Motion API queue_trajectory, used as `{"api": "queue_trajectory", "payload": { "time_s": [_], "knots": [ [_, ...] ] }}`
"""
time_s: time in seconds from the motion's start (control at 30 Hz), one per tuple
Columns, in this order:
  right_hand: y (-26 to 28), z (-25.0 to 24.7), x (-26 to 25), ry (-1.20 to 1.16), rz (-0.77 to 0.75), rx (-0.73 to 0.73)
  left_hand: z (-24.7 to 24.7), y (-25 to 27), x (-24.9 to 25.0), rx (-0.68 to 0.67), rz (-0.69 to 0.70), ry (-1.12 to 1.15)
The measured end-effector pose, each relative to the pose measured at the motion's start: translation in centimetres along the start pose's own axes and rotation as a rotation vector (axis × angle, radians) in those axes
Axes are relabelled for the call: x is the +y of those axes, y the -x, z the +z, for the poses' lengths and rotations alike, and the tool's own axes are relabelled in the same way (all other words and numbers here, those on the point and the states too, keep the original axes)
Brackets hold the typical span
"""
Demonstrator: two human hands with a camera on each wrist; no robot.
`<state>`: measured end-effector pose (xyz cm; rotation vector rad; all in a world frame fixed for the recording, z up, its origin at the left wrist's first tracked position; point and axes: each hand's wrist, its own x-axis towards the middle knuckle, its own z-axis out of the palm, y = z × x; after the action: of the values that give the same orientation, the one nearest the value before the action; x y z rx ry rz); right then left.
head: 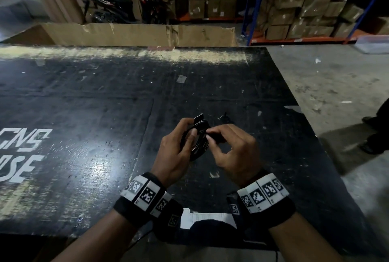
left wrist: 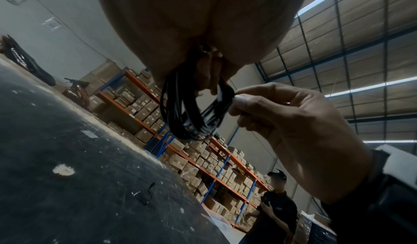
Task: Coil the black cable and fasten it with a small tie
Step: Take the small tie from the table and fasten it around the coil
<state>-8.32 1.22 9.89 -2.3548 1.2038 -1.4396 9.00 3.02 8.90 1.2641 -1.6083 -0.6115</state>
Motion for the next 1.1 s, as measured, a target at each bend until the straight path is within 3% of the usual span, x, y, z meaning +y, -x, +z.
{"api": "queue_trajectory", "payload": {
  "time_s": [0.13,0.4,0.53,0.8,1.1],
  "knots": [
    [-0.4,-0.9,0.8,0.052,-0.124,-0.054,-0.7,-0.1,-0.3,-0.087,0.000,-0.006],
    [-2.0,-2.4,2.1,-0.391,0.117,-0.250,-2.8,-0.5,-0.1,-0.351,0.099,-0.154],
    [-1.7,-2.6,2.5,-0.454,0.202,-0.285,-3.4,-0.6,0.1,-0.455,0.161,-0.253],
    [-1.0,-1.7,2.5,-0.521,0.311,-0.249,-3.0,-0.2,-1.1,-0.568,0.114,-0.233],
    [-0.7,-1.4,3.6,-0.779,0.605,-0.390,-2.8,0.4,-1.5,-0.620,0.136,-0.168]
  ]
}}
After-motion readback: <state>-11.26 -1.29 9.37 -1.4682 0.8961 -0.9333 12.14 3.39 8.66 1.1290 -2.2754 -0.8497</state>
